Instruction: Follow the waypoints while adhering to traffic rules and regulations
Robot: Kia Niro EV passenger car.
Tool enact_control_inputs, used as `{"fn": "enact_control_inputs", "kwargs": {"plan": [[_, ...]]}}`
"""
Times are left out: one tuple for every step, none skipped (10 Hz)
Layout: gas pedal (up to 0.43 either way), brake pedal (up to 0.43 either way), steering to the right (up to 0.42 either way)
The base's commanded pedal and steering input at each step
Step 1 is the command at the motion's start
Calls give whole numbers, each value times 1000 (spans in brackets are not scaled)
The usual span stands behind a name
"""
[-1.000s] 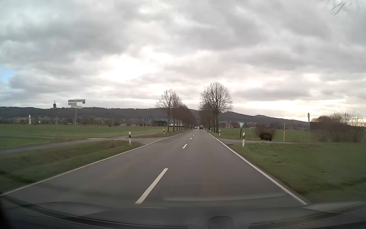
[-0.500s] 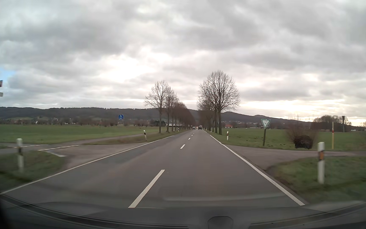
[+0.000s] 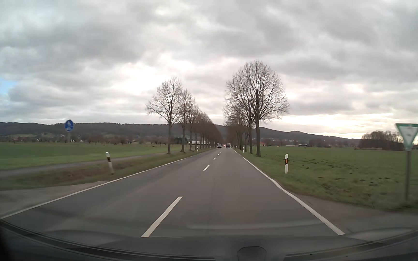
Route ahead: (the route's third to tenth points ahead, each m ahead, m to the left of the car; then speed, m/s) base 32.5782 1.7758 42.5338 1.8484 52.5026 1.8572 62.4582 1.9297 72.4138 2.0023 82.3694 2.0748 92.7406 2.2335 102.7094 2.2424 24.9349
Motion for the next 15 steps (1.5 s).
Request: {"fn": "enact_control_inputs", "kwargs": {"plan": [[220, 0, 4], [220, 0, 5], [220, 0, 5], [220, 0, 5], [220, 0, 4], [220, 0, 5], [220, 0, 5], [220, 0, 4], [220, 0, 4], [220, 0, 3], [220, 0, 3], [220, 0, 3], [220, 0, 3], [220, 0, 3], [220, 0, 3]]}}
